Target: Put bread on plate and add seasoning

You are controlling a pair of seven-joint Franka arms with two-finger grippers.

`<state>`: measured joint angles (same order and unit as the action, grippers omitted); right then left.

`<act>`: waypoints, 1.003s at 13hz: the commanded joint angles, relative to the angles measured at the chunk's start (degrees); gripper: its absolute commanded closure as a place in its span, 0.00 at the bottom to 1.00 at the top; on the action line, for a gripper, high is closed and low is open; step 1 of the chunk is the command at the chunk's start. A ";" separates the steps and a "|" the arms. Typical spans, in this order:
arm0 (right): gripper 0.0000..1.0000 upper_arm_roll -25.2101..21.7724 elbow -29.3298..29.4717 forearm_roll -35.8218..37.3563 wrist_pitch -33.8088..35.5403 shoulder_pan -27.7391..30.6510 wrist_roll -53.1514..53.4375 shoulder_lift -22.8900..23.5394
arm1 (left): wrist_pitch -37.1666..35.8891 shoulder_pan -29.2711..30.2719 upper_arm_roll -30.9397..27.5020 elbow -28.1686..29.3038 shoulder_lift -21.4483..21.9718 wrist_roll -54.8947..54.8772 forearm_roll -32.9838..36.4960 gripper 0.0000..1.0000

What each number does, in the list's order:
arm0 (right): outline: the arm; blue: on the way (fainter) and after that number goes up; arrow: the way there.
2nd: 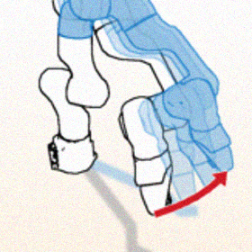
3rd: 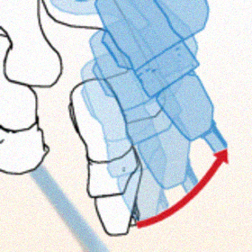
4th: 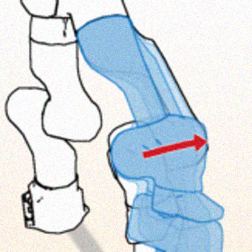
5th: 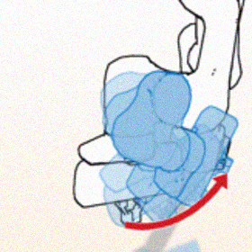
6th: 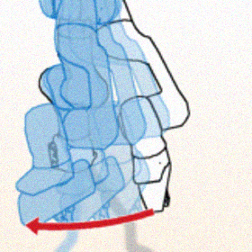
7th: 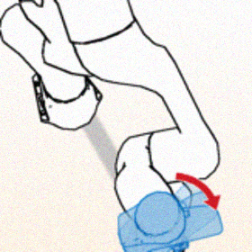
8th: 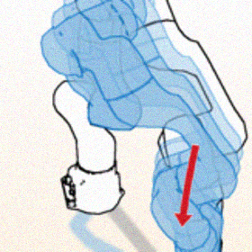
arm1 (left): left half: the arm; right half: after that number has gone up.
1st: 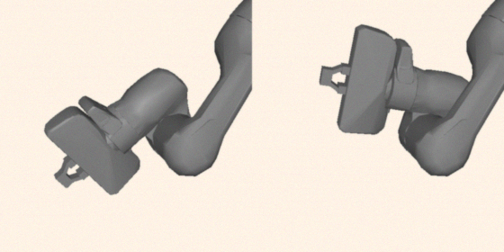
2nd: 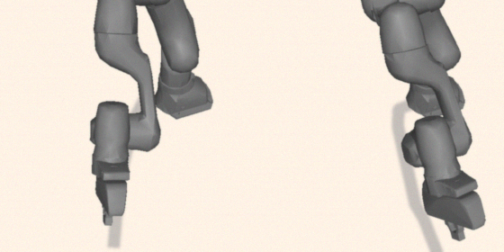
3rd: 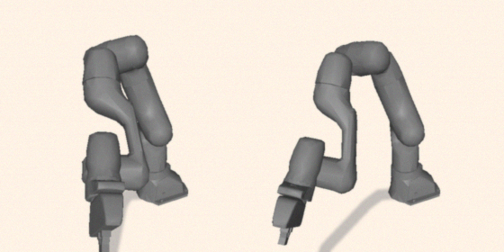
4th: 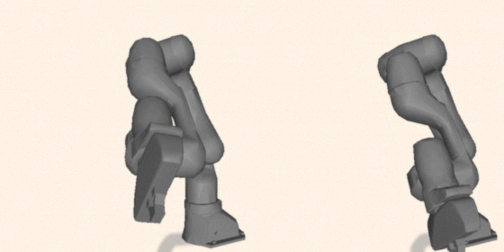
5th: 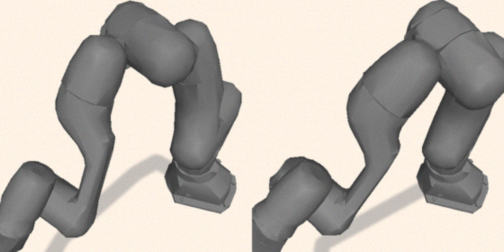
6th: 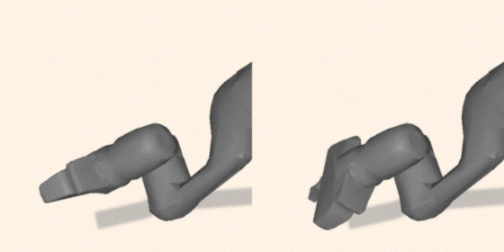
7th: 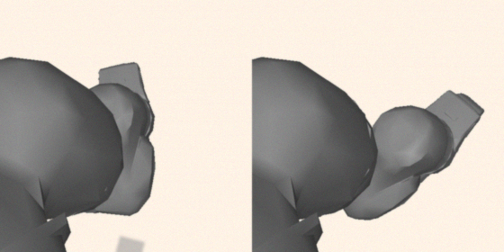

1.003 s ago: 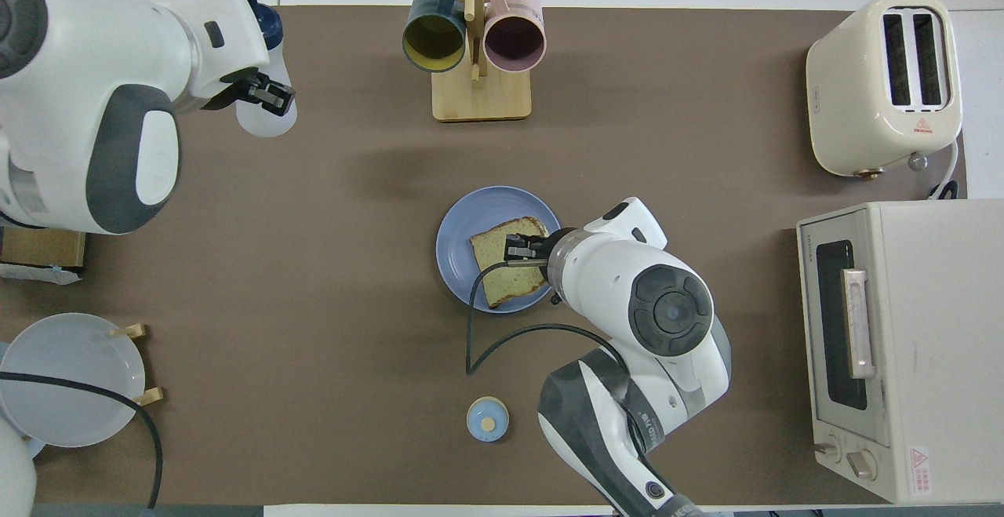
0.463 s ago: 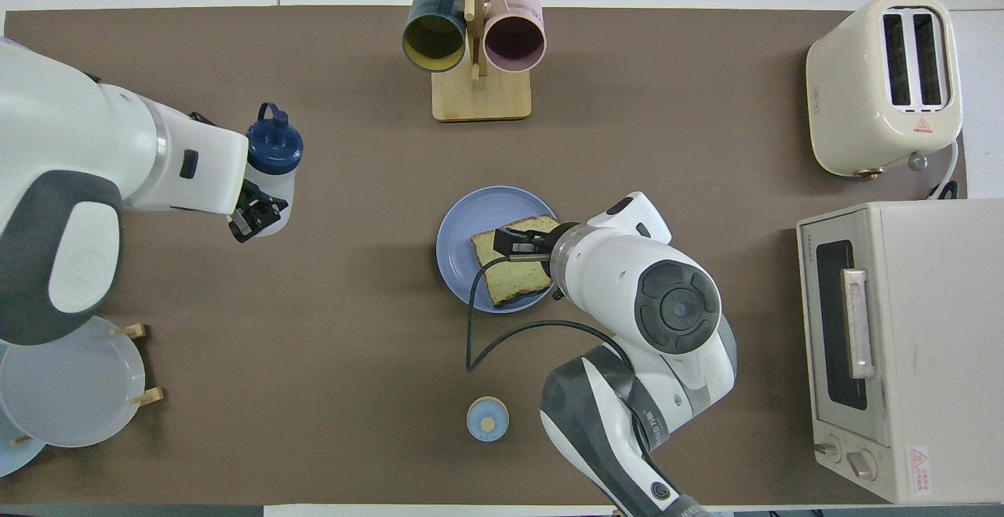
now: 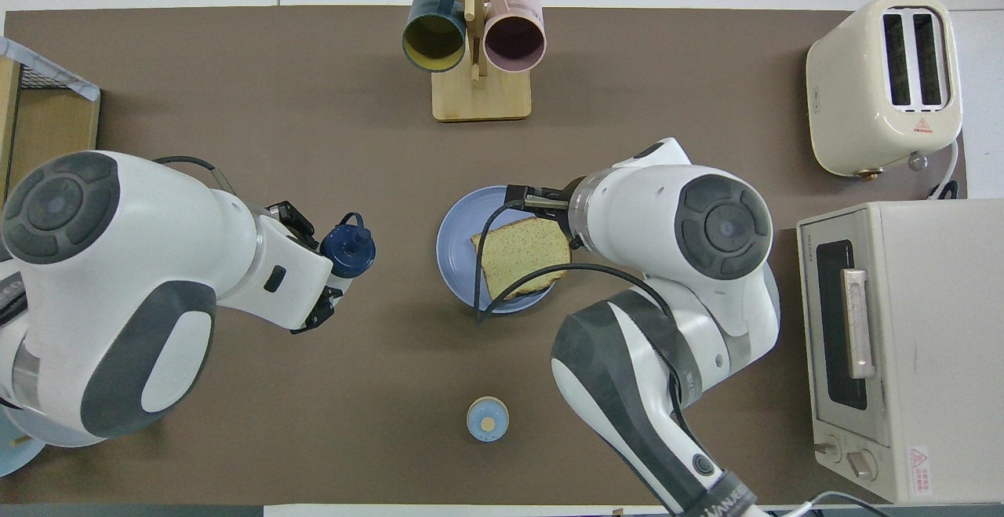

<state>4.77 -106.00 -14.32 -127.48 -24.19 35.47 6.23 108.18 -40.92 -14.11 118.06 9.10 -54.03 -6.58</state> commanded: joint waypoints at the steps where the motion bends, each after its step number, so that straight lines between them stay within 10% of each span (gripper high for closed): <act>1: 0.00 0.15 4.05 -9.56 6.70 0.72 -0.13 -1.72 | -1.22 -1.62 -0.65 3.14 3.29 -2.30 -0.01 1.00; 6: 0.03 0.41 3.51 -11.77 9.70 -0.06 -0.05 -8.69 | -1.66 -1.71 -0.30 3.50 3.65 -2.48 -0.01 1.00; 9: 0.43 0.59 4.13 -13.37 4.19 -4.01 3.63 -8.34 | -1.66 -1.71 -0.30 3.67 3.65 -2.48 -0.01 1.00; 13: 0.54 0.59 3.96 -12.58 -3.55 -8.93 4.52 -6.23 | -1.40 -1.71 -0.22 3.67 3.65 -2.48 -0.01 1.00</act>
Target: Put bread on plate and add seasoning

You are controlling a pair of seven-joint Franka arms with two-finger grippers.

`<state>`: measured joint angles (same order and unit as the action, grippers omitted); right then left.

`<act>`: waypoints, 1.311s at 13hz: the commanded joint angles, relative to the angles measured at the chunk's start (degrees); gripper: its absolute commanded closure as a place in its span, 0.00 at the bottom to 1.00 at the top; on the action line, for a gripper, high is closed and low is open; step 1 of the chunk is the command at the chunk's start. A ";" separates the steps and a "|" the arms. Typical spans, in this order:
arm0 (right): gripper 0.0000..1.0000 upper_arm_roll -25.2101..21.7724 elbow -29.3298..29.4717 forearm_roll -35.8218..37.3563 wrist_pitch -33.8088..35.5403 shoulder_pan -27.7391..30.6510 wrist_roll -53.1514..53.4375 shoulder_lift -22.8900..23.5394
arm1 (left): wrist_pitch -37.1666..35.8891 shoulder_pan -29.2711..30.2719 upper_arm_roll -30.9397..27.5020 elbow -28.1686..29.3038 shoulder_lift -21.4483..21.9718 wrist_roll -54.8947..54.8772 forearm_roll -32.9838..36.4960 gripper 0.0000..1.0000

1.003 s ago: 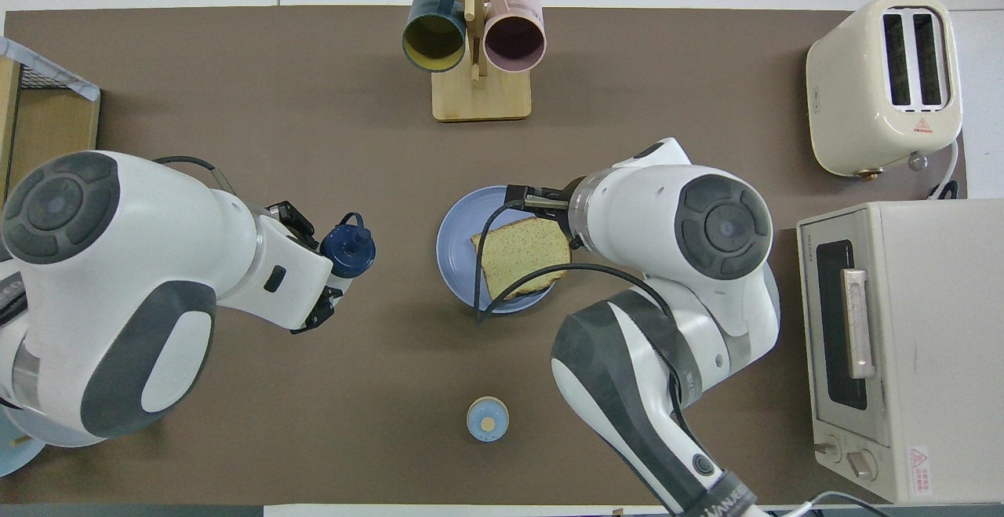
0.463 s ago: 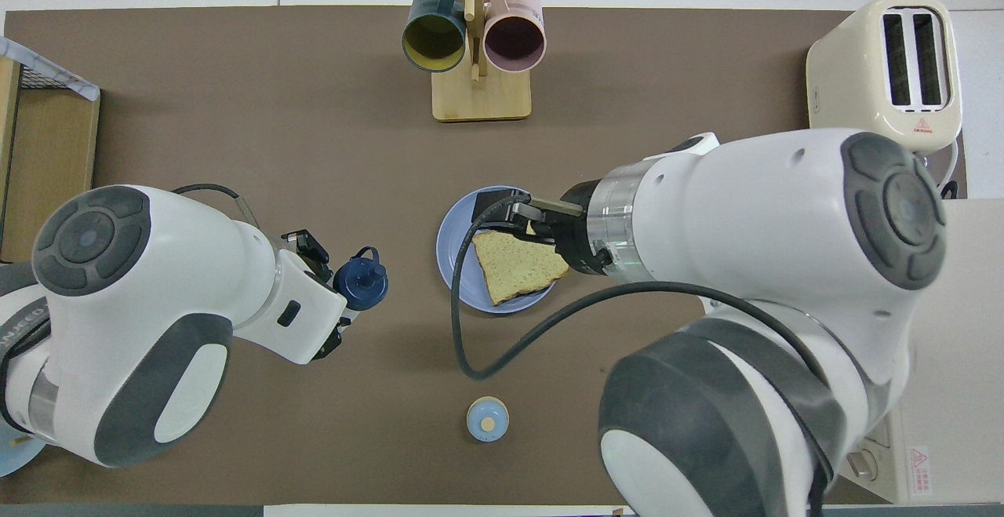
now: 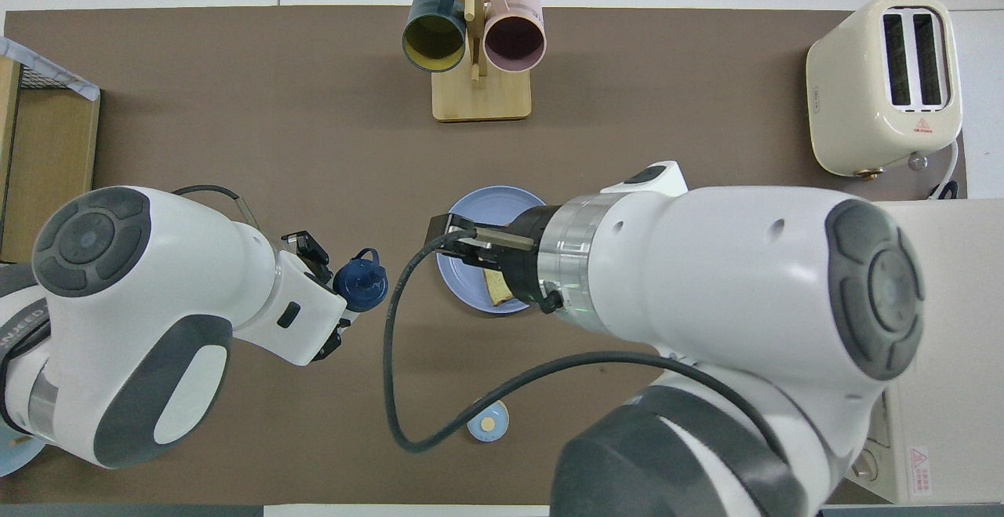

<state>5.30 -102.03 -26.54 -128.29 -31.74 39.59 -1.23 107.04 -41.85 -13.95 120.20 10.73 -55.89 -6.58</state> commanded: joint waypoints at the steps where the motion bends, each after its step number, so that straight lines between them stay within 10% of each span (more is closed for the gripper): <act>1: 0.54 0.06 -0.09 -0.27 -4.32 -2.43 0.40 1.66 | -0.25 -0.77 -0.38 1.52 2.02 -0.62 -0.10 1.00; 9: 0.59 0.06 -0.18 1.84 -6.71 -5.44 1.55 3.51 | -0.08 -0.77 -0.38 1.52 2.02 -0.80 -0.02 1.00; 13: 0.97 0.06 -0.10 1.84 -6.19 -5.26 1.46 3.51 | -0.08 -0.77 -0.38 1.52 2.02 -0.80 -0.02 1.00; 17: 1.00 -0.02 0.17 1.05 -6.70 -4.82 3.38 3.77 | 0.01 -0.69 -0.38 1.52 2.02 -0.80 -0.02 1.00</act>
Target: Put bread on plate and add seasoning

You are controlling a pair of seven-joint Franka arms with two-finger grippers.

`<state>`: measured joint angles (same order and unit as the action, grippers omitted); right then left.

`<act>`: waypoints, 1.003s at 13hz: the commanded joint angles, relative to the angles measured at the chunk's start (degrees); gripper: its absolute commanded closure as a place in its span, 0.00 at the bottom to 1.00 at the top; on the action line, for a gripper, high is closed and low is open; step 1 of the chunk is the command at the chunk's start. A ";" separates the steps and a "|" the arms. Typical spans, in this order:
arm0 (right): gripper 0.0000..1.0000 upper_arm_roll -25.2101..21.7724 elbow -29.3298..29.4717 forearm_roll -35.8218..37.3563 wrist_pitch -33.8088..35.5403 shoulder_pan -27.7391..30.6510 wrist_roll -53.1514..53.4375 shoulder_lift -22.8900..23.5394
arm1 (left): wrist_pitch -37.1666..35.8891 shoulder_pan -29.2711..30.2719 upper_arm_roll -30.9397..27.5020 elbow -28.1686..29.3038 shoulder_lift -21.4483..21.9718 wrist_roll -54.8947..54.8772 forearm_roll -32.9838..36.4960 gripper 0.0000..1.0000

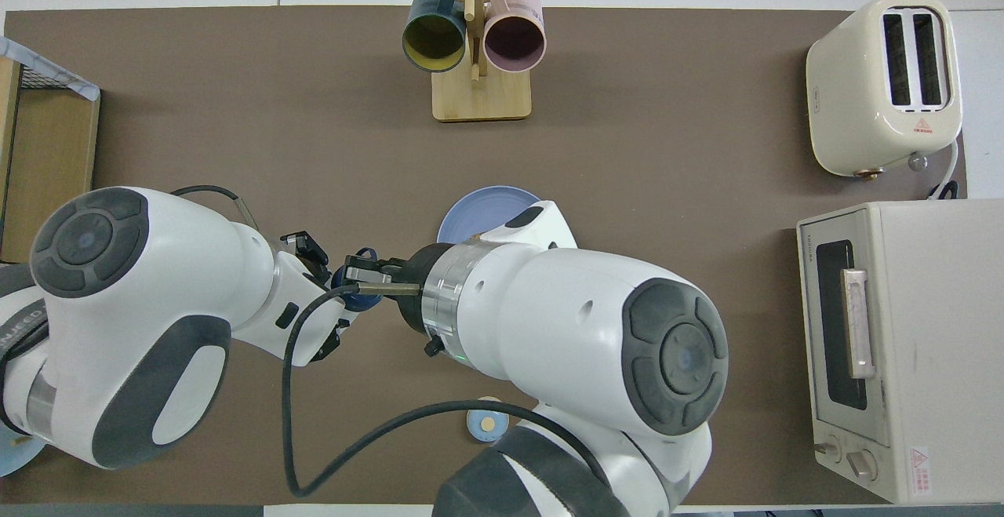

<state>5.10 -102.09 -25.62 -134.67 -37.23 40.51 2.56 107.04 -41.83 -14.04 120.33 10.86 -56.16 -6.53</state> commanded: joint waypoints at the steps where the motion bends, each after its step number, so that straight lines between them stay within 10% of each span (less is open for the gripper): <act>1: 1.00 0.17 0.31 -0.04 -1.37 0.67 5.34 0.16 | -0.07 -0.80 -0.28 1.40 1.88 -0.44 -0.06 1.00; 13: 1.00 0.08 -0.22 -4.88 -10.96 1.28 13.10 0.78 | -0.69 -0.80 0.07 1.40 1.88 0.26 2.30 1.00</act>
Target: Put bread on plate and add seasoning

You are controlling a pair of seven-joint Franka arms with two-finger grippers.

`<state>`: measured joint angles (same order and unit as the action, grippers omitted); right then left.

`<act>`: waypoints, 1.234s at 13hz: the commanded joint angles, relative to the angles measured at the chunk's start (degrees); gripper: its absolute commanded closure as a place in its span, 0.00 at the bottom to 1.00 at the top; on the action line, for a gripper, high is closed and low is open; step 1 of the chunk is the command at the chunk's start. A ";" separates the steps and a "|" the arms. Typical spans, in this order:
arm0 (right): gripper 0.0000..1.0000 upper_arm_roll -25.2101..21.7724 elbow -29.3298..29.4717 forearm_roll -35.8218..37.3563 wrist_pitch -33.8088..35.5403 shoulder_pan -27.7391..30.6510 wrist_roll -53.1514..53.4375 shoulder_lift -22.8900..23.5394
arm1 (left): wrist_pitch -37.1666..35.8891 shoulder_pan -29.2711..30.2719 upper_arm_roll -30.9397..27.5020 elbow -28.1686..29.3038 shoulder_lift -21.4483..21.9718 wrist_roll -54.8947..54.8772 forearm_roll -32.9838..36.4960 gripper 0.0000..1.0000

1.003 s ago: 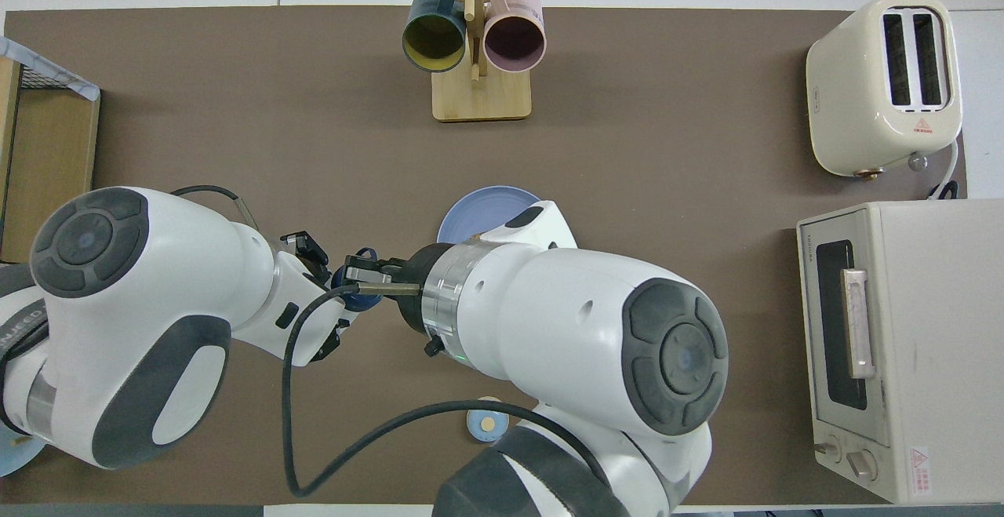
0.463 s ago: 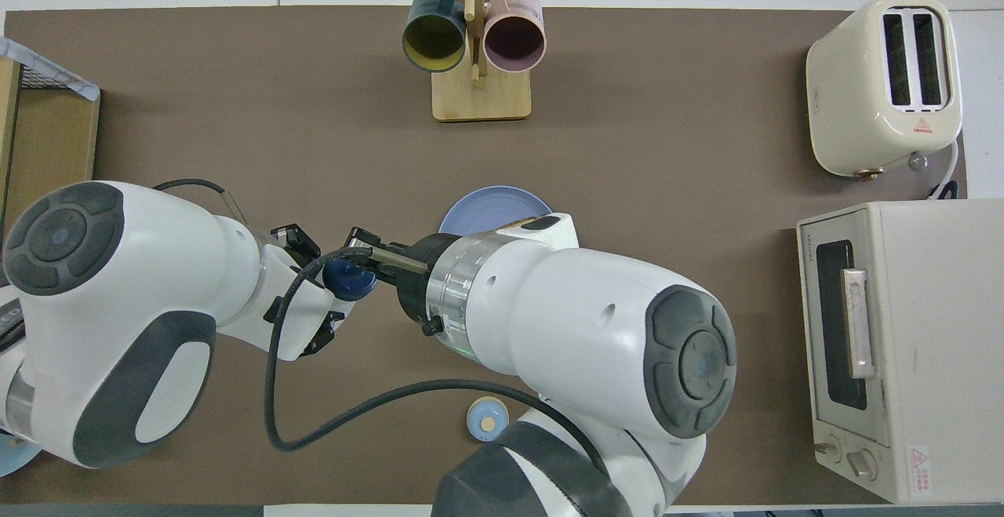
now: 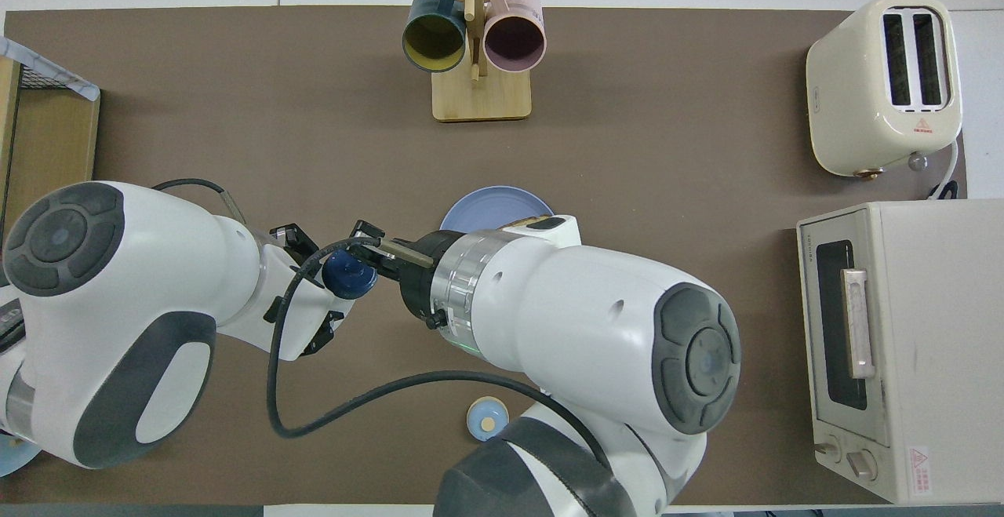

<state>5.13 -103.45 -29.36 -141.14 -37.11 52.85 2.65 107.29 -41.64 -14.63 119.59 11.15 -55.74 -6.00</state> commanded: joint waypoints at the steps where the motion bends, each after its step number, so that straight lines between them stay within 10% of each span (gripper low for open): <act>1: 1.00 0.05 1.15 -1.14 -4.49 1.25 0.85 0.69 | -0.94 -0.99 0.66 2.14 1.60 -0.16 1.86 1.00; 7: 1.00 0.05 -1.13 -1.14 -4.58 1.34 0.24 -0.10 | -1.29 -0.99 0.66 2.14 1.60 -0.16 1.86 1.00; 8: 0.33 0.05 -1.31 -1.14 -4.49 1.34 0.15 -0.19 | -1.29 -0.99 0.66 2.14 1.60 -0.16 1.86 1.00; 9: 0.00 0.05 -1.31 -1.05 -3.80 1.34 0.59 -0.28 | -1.29 -0.90 0.66 2.14 1.60 -0.16 1.95 1.00; 16: 0.00 -0.48 -2.72 1.93 9.87 9.67 -8.78 -1.86 | -0.06 -1.08 0.83 -0.58 -0.59 5.89 15.11 1.00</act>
<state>4.50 -104.89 -28.83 -136.83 -31.72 48.88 2.61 106.85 -41.85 -13.53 120.16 11.16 -52.53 5.29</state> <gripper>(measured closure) 0.000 0.546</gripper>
